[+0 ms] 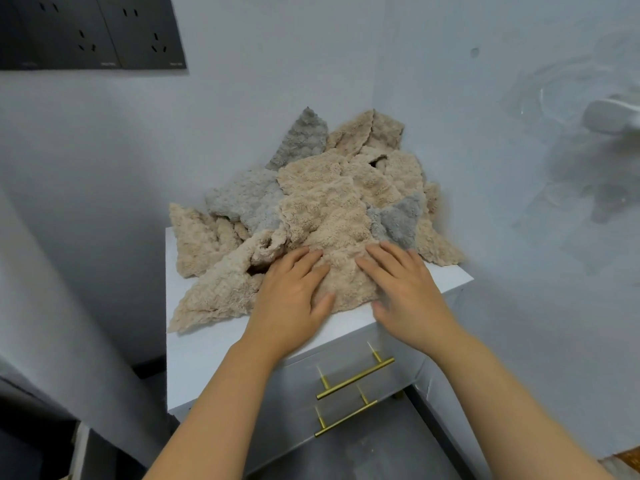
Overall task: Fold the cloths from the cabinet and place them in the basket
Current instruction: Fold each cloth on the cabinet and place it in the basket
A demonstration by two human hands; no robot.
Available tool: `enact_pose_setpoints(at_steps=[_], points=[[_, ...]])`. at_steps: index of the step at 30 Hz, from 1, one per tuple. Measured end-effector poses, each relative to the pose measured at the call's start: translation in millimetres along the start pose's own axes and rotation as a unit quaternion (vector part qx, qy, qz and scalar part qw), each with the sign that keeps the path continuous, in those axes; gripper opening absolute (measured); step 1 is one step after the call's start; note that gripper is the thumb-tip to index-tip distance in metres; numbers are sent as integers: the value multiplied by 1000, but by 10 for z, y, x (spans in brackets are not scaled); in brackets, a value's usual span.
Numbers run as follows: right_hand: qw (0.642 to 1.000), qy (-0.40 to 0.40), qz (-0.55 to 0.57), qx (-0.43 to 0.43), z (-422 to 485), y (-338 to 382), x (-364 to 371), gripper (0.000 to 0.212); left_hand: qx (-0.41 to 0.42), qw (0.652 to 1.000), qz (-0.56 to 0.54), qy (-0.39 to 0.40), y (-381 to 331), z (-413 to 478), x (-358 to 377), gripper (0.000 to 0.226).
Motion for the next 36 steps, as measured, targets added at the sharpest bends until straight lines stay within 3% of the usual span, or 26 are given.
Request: enact_pose_setpoints(at_steps=[3,5,8,13,16,19,23,26,29,36], points=[[999,-25,-26,7,29,-40,-29,75,-21,997,34,59,23,-9,142,73],[999,-43,-22,6,64,-34,-75,66,-14,997,54,62,10,-20,168,77],[998,-63,2,-2,85,-15,-215,39,2,998,56,39,-12,-19,116,73],[981,-89,162,60,5,-91,-411,52,28,999,-34,-2,-124,6,-110,52],[959,-95,242,115,-40,-186,-482,33,31,996,-84,6,-148,15,-217,45],[947,-113,270,135,-84,-257,-534,11,5,992,-127,26,-85,22,-284,39],[924,-136,308,181,-115,-346,-479,3,-53,987,-147,23,40,32,-347,28],[903,-175,329,215,-45,-407,-467,20,-136,975,-173,-20,163,84,-428,23],[887,-216,323,249,51,-477,-514,40,-221,955,-188,-66,310,147,-500,35],[897,-218,288,255,251,-478,-527,33,-297,934,-175,-94,450,199,-498,50]])
Point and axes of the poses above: each hand's wrist, its own z-axis towards the middle knuckle, its own x-axis out of the palm, y = z × x, the point moved 10 cm from there along z, towards the middle knuckle, and after that the axes turned 12 degrees about -x, right-handed, at the moved point
